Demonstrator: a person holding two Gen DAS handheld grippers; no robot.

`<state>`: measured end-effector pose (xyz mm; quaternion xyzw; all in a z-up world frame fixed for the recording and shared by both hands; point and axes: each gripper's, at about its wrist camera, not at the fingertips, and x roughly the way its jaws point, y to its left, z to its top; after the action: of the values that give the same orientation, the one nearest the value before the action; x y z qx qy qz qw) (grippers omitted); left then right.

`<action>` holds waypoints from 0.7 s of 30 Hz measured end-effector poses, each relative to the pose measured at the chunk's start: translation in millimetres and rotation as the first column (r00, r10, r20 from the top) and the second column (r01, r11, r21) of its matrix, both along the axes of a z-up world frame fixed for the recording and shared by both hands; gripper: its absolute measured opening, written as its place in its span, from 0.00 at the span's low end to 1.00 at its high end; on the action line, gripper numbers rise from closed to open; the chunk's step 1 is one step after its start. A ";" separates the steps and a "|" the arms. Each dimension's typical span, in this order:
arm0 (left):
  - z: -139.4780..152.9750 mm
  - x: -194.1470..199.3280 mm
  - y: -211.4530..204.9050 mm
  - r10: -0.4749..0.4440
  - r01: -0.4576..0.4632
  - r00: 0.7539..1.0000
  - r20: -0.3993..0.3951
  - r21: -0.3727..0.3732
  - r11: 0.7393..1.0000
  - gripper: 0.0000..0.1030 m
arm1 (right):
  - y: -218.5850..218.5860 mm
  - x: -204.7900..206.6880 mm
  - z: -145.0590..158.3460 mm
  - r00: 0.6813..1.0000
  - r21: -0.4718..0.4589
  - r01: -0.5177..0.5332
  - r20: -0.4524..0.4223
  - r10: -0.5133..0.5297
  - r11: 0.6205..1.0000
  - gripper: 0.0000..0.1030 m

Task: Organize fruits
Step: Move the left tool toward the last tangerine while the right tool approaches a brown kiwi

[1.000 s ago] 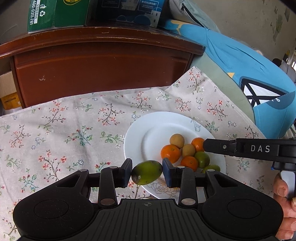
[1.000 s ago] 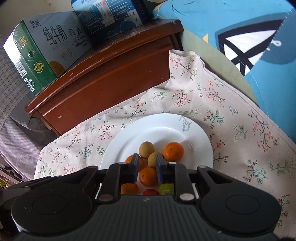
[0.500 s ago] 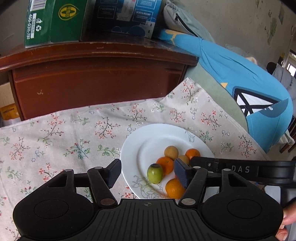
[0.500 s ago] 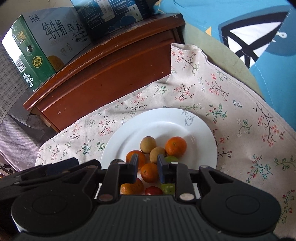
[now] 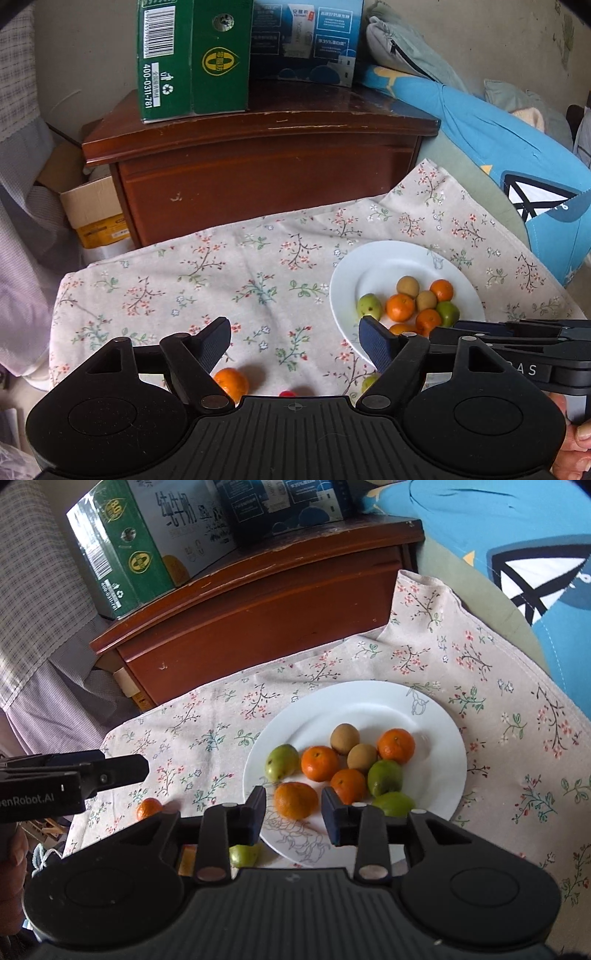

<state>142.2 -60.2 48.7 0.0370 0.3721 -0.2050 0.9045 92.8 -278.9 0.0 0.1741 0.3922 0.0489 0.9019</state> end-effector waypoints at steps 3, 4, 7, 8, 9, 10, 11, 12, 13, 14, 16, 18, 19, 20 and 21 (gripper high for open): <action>1.2 -6.5 14.9 0.027 -0.028 0.999 0.022 0.018 0.999 0.81 | 13.9 -10.0 2.9 1.000 0.004 -0.027 0.008 0.027 1.000 0.38; 0.8 -6.8 19.2 0.038 -0.038 0.999 0.026 0.022 0.999 0.81 | 19.4 -13.4 3.7 0.999 0.006 -0.040 0.011 0.040 0.999 0.39; -3.4 -5.7 30.9 0.059 -0.060 0.998 0.035 0.036 0.998 0.81 | 37.1 -20.2 4.0 0.996 0.006 -0.083 0.014 0.083 0.997 0.39; -6.3 -3.8 33.9 0.072 -0.074 0.997 0.029 0.049 0.996 0.81 | 43.0 -21.7 3.2 0.995 0.009 -0.101 0.013 0.101 0.995 0.39; -9.2 -1.6 35.9 0.083 -0.084 0.996 0.017 0.060 0.995 0.81 | 48.8 -22.7 1.8 0.993 0.011 -0.117 0.008 0.117 0.993 0.39; -12.8 1.2 38.6 0.091 -0.090 0.996 0.000 0.069 0.994 0.81 | 54.0 -23.4 0.2 0.991 0.010 -0.131 0.002 0.131 0.991 0.39; -16.3 2.5 41.2 0.094 -0.093 0.995 -0.010 0.074 0.993 0.81 | 59.3 -23.7 -1.6 0.990 0.009 -0.144 -0.004 0.144 0.990 0.39; -19.6 3.2 43.5 0.101 -0.099 0.995 -0.014 0.083 0.992 0.81 | 64.0 -23.3 -3.6 0.987 0.008 -0.158 -0.009 0.158 0.987 0.39; -22.8 4.3 45.5 0.110 -0.108 0.994 -0.016 0.091 0.990 0.81 | 68.5 -22.7 -5.8 0.985 0.008 -0.173 -0.014 0.173 0.985 0.39; -26.2 5.9 47.6 0.120 -0.117 0.992 -0.025 0.096 0.988 0.81 | 72.8 -21.8 -8.2 0.982 0.006 -0.188 -0.019 0.188 0.982 0.39; -30.0 9.7 50.9 0.135 -0.130 0.989 -0.052 0.089 0.988 0.81 | 79.4 -20.8 -13.2 0.978 0.001 -0.209 -0.024 0.209 0.978 0.39; -33.2 10.5 54.1 0.134 -0.129 0.989 -0.058 0.075 0.989 0.81 | 84.5 -19.3 -17.2 0.974 0.001 -0.223 -0.032 0.222 0.975 0.39; -35.1 10.8 54.4 0.137 -0.132 0.989 -0.056 0.082 0.988 0.81 | 86.2 -18.7 -18.7 0.973 0.003 -0.228 -0.033 0.228 0.974 0.39; -37.5 12.5 53.8 0.145 -0.139 0.987 -0.063 0.097 0.986 0.81 | 87.8 -18.6 -20.3 0.972 0.005 -0.234 -0.032 0.234 0.972 0.39; -39.6 14.1 53.8 0.154 -0.146 0.985 -0.073 0.103 0.984 0.81 | 89.0 -18.4 -21.5 0.970 0.002 -0.241 -0.031 0.241 0.970 0.39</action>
<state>156.4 -6.4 9.1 0.0446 0.4194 -0.1193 0.8988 74.4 -189.9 -21.6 0.1251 0.4242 0.1552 0.8834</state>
